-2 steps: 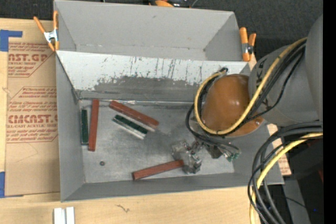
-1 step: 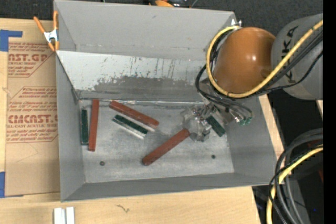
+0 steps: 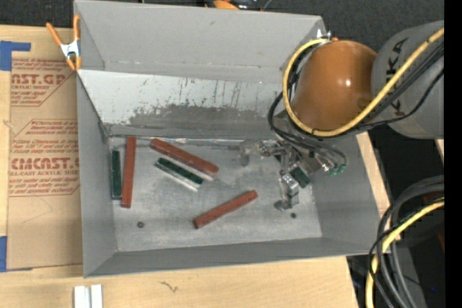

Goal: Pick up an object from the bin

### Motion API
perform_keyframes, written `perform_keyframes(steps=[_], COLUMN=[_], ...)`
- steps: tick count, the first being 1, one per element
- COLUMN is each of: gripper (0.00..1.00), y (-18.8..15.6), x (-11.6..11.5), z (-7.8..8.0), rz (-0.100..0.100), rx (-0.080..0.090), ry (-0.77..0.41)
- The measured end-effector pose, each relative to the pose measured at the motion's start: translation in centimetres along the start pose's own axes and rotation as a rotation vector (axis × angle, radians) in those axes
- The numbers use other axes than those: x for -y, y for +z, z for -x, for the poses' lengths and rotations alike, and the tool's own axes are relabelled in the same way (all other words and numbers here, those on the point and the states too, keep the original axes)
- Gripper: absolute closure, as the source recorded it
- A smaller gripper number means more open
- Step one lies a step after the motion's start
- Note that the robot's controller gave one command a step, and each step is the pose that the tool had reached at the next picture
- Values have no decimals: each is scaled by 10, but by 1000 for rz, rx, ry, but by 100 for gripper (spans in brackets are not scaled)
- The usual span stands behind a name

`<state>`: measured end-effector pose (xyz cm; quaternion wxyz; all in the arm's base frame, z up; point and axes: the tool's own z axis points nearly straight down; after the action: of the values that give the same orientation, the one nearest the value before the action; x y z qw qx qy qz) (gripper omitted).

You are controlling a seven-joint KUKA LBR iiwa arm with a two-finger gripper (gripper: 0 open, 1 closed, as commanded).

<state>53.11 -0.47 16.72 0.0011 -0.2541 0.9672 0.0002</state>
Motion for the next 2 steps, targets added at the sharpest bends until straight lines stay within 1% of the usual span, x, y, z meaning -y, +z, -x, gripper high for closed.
perform_keyframes(steps=[1,2], gripper=[0,100], y=[101,97], x=[-14,-13], z=[3,4], rz=[5,1], rx=[-6,-2], ry=[150,150])
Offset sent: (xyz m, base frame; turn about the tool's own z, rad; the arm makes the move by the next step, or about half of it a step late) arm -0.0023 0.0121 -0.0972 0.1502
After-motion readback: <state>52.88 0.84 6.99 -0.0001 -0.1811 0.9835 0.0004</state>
